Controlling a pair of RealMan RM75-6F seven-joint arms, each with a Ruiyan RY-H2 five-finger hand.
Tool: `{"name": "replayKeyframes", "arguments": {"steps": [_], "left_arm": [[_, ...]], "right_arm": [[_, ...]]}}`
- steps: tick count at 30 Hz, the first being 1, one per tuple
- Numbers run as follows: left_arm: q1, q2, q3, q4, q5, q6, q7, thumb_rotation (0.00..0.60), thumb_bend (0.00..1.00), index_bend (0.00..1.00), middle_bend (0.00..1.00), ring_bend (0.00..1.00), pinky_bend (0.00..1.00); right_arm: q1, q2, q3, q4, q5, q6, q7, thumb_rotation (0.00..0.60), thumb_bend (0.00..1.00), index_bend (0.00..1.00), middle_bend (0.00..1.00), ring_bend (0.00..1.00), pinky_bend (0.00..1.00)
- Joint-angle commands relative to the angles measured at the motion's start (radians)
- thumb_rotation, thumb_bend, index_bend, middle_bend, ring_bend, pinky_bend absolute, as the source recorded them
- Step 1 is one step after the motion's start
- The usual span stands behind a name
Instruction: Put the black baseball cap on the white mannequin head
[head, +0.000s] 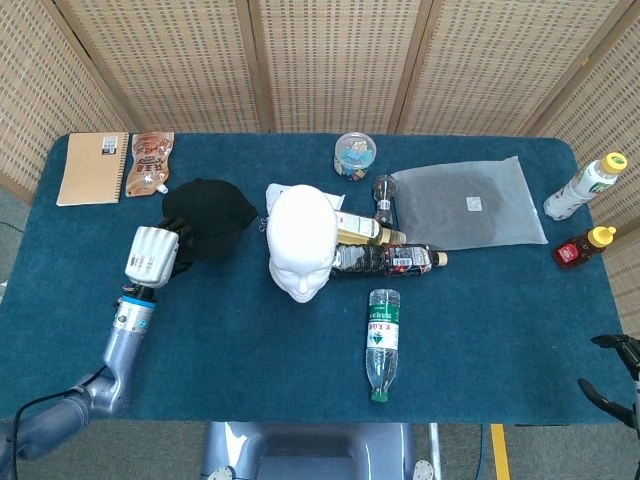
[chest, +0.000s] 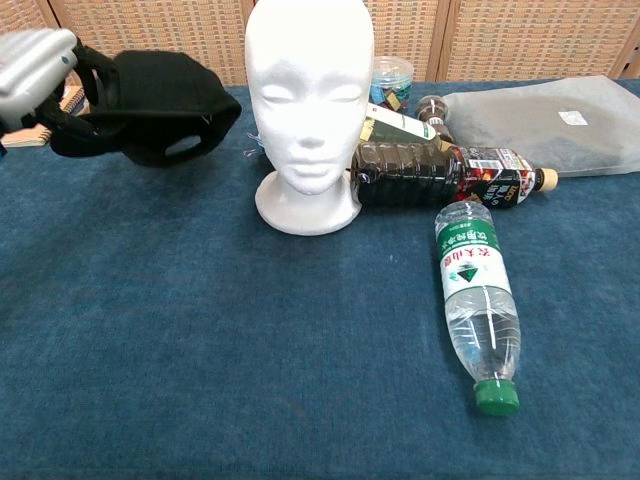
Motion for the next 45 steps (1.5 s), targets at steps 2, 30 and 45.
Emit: {"name": "replayKeyframes", "arguments": {"steps": [2,30,45], "left_arm": [[-0.012,0.077,-0.001,-0.047,0.033,0.050,0.010,0.600,0.50,0.79,0.53,0.48,0.76],[-0.202,0.203,-0.135,-0.459,0.040,0.062,0.279,0.600,0.48,0.79,0.53,0.48,0.76],[-0.271,0.126,-0.118,-0.506,0.045,0.050,0.385,0.600,0.48,0.79,0.53,0.48,0.75]], "right_arm": [[0.003,-0.001,0.000,0.001,-0.004,-0.001,0.000,0.600,0.16,0.37,0.42,0.42,0.43],[0.002,-0.009,0.001,0.026,0.001,0.000,0.035,0.600,0.16,0.37,0.42,0.42,0.44],[-0.004,-0.016,0.003,0.060,0.018,0.002,0.073,0.600,0.16,0.37,0.42,0.42,0.44]]}}
